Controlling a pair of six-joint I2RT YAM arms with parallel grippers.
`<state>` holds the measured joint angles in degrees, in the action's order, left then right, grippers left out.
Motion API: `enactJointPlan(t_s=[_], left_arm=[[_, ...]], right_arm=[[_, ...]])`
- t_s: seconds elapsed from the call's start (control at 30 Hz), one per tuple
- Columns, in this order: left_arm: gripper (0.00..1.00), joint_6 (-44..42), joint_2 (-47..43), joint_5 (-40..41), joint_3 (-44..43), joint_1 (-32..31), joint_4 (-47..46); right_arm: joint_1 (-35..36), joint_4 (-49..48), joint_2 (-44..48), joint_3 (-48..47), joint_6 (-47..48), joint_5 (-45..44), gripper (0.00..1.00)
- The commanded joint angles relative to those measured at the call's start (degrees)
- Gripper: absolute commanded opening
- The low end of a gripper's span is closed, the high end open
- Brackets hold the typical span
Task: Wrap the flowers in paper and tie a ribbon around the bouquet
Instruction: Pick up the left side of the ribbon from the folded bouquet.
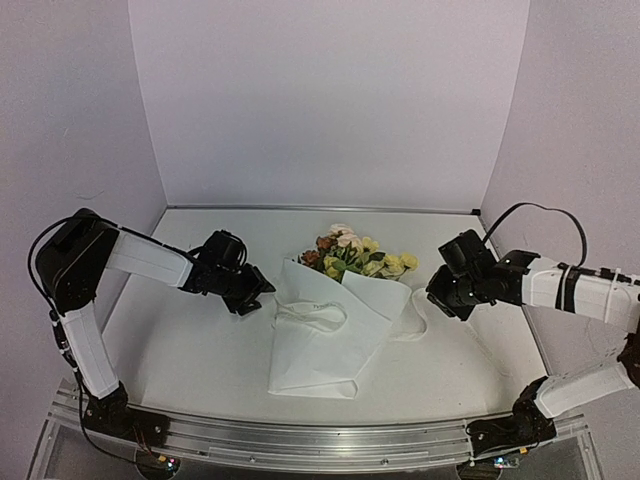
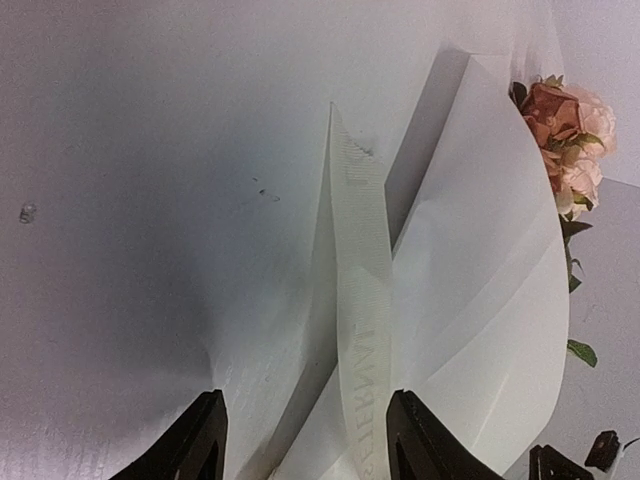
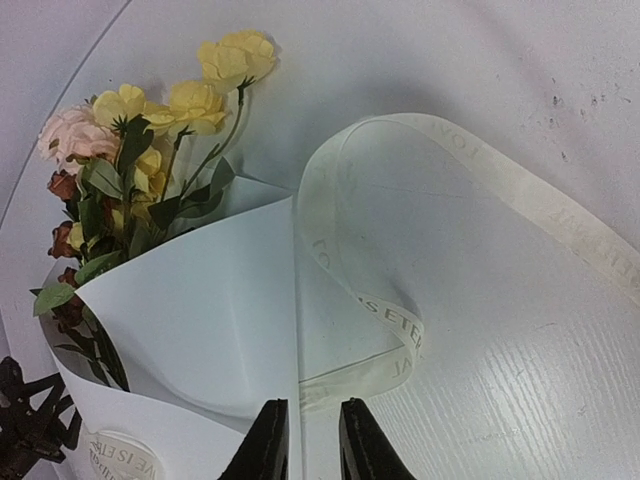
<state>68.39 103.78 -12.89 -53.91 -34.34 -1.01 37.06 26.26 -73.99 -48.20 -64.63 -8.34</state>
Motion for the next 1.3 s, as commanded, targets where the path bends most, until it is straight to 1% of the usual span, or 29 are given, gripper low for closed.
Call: enactJointPlan(t_s=[0.0,0.23,0.43,0.63,0.8,0.87,1.07,1.13,1.2,1.27], left_arm=[[0.55,4.7,2.9,-3.9,0.2,0.4,-8.8],[0.45,7.1,5.8,-3.6,0.5,0.5,-12.4],[0.31,7.0,6.5,-2.6,0.6,0.8,-14.1],[0.13,4.3,5.6,-1.1,0.4,1.4,-15.4],[0.03,0.5,4.4,-1.0,-1.0,1.5,-15.9],[0.00,-0.7,4.0,-1.3,-1.2,1.5,-16.2],[0.00,-3.7,0.7,-2.0,-0.9,1.5,-17.0],[0.00,-6.0,-1.1,-2.2,-1.5,1.4,-16.9],[0.00,-8.3,-2.6,-3.5,-2.6,0.9,-16.8],[0.00,-10.8,-3.9,-4.9,-4.5,-0.3,-16.2]], right_arm=[[0.1,2.7,3.2,1.2,1.0,-3.5,0.21],[0.1,3.8,4.7,1.9,1.0,-4.3,0.21],[0.1,4.5,5.5,2.0,1.2,-4.7,0.21],[0.1,5.3,5.9,2.1,1.6,-5.3,0.22],[0.1,6.0,6.3,2.6,2.0,-6.2,0.25],[0.0,6.2,6.5,2.8,2.0,-6.6,0.26],[-0.9,6.8,7.3,4.0,2.2,-7.0,0.29],[-1.7,6.9,7.3,4.6,2.4,-6.5,0.32],[-3.1,6.9,7.3,5.1,2.8,-5.6,0.37],[-5.0,6.9,7.4,5.5,3.3,-4.4,0.46]])
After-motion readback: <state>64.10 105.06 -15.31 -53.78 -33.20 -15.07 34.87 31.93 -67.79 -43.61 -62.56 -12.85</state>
